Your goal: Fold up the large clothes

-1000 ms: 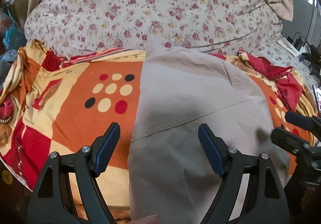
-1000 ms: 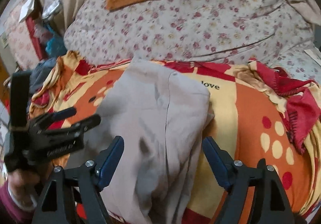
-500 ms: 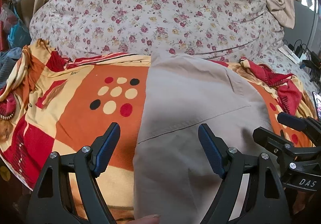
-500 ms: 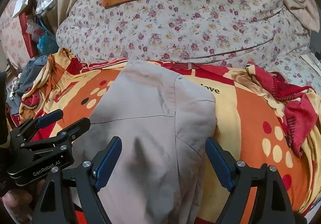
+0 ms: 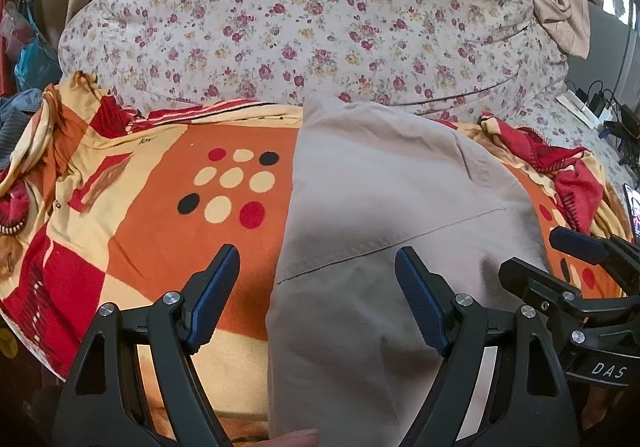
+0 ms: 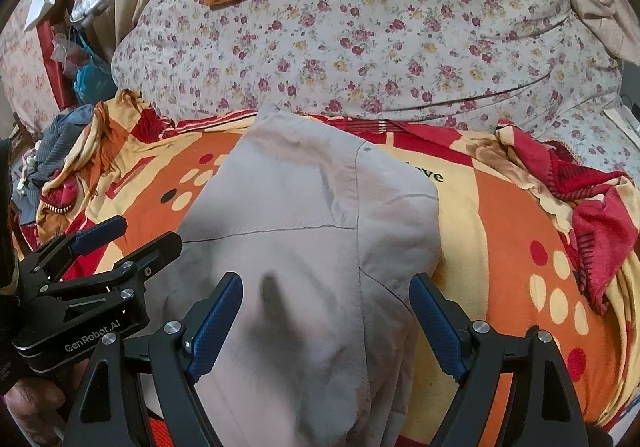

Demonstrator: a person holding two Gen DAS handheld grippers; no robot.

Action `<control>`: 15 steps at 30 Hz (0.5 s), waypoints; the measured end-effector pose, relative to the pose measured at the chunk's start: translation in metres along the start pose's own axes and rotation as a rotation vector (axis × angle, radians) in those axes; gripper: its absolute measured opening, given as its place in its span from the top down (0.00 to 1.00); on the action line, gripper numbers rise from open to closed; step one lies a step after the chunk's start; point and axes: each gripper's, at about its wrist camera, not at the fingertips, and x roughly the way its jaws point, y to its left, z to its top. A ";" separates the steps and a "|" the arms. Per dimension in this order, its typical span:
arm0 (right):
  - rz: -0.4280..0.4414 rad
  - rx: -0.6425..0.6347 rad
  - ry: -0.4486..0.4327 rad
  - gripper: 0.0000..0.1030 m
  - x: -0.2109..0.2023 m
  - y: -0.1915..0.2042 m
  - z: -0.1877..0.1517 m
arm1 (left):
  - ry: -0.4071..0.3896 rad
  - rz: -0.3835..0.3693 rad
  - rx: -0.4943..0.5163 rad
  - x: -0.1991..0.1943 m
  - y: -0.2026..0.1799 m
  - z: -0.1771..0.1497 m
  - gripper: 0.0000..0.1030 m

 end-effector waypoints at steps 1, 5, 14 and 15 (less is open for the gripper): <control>0.000 -0.002 0.002 0.19 0.001 0.000 0.000 | 0.001 -0.001 0.000 0.000 0.000 0.000 0.22; 0.003 -0.004 0.008 0.19 0.003 0.001 0.000 | 0.003 -0.002 0.000 0.001 0.001 0.000 0.22; 0.003 -0.003 0.016 0.19 0.005 0.003 -0.002 | 0.011 -0.001 -0.008 0.005 0.004 -0.003 0.22; 0.002 -0.004 0.018 0.19 0.006 0.003 -0.002 | 0.012 0.000 -0.009 0.006 0.004 -0.003 0.22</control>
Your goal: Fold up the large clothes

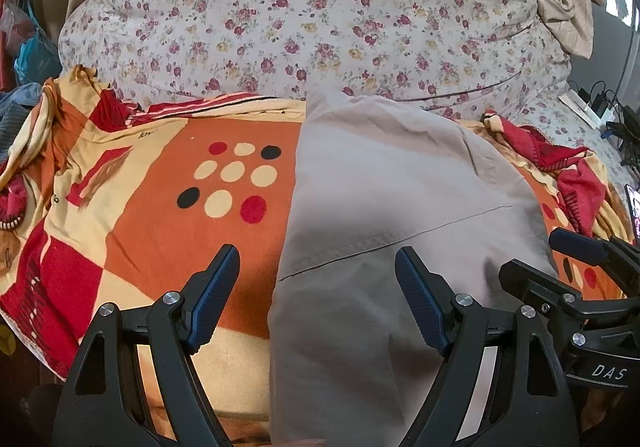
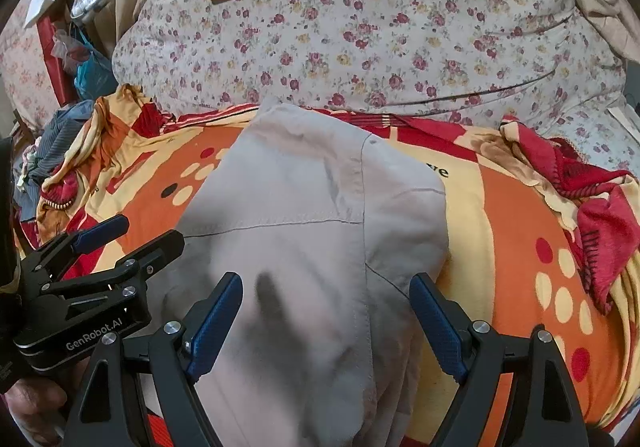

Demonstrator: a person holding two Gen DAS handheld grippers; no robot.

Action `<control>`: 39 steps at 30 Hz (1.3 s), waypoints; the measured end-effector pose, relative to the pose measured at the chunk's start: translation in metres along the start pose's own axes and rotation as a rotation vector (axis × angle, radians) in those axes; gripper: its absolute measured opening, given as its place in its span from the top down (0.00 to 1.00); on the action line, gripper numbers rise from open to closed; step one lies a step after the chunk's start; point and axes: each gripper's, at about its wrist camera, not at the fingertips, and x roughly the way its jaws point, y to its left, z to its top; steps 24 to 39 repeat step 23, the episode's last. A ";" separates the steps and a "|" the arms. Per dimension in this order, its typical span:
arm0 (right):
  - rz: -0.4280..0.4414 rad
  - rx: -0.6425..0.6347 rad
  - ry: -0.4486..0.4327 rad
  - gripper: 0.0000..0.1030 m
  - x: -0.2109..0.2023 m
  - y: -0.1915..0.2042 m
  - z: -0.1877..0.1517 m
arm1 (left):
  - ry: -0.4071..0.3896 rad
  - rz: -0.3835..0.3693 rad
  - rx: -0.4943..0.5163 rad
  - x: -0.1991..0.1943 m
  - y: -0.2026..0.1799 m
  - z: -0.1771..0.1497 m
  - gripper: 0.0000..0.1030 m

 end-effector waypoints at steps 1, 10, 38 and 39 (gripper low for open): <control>0.000 -0.001 0.001 0.19 0.001 0.000 0.000 | 0.001 0.000 -0.001 0.000 0.000 0.000 0.22; 0.002 0.000 0.006 0.19 0.003 0.001 0.002 | 0.006 -0.003 -0.006 0.002 0.002 0.000 0.22; 0.000 -0.001 0.010 0.19 0.006 0.001 0.005 | -0.010 0.001 -0.012 0.002 0.009 0.003 0.22; 0.000 -0.001 0.010 0.19 0.006 0.001 0.005 | -0.010 0.001 -0.012 0.002 0.009 0.003 0.22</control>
